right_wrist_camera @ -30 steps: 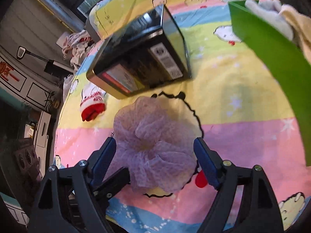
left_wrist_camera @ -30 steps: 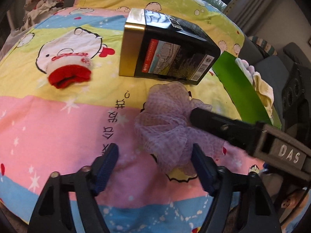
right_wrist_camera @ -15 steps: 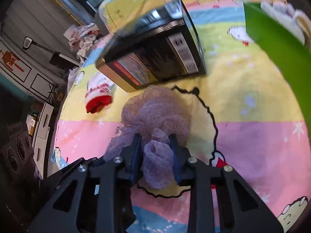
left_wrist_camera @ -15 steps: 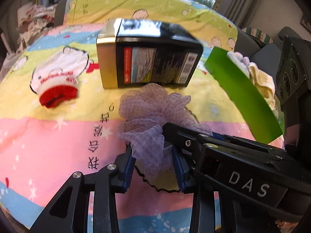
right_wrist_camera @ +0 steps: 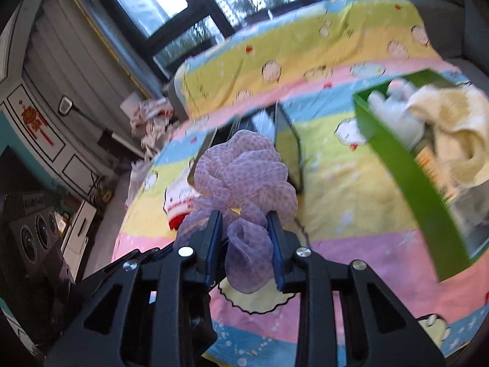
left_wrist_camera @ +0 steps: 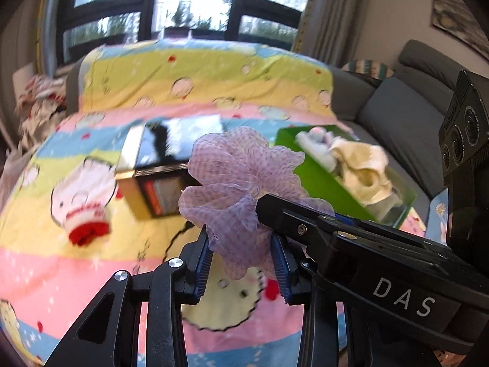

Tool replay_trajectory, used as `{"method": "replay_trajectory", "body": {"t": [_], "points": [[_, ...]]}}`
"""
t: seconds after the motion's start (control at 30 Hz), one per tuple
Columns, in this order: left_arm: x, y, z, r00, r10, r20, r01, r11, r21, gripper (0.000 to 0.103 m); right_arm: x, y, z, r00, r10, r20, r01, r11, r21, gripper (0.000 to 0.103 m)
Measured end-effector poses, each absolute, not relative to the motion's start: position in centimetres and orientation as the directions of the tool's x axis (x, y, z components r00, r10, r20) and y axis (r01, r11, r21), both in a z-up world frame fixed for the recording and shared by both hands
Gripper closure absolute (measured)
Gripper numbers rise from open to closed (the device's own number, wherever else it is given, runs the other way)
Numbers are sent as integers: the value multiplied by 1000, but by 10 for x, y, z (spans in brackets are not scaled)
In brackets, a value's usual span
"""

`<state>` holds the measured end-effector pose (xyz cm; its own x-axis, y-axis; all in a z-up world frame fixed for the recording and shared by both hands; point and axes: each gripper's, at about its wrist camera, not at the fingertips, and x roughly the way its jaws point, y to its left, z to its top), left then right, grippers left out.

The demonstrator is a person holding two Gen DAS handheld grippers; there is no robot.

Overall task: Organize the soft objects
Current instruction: 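Lift the bath puff and carry it over the green box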

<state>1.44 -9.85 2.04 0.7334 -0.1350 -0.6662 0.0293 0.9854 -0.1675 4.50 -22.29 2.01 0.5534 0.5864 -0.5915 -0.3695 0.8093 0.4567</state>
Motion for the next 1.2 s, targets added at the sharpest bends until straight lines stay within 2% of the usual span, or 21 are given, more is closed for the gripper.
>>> {"method": "replay_trajectory", "body": {"t": [0.33,0.57,0.8,1.2], "points": [[47,-153,71,791,-216,-573,161,976,-147,66,61,-287,75,695,535,-481,-304,824,477,72],[92,-195,86,788,-270,-553,244,962,-122,66,88,-331,89,755,475,-453,-243,843,480,72],[150,-232,75,743,-332,-581,301,941,-152,66,129,-364,84,792,377,-480,-152,883,444,72],[217,-274,0,573,-388,-722,331,915,-229,66,189,-406,23,706,265,-657,95,884,458,72]]}}
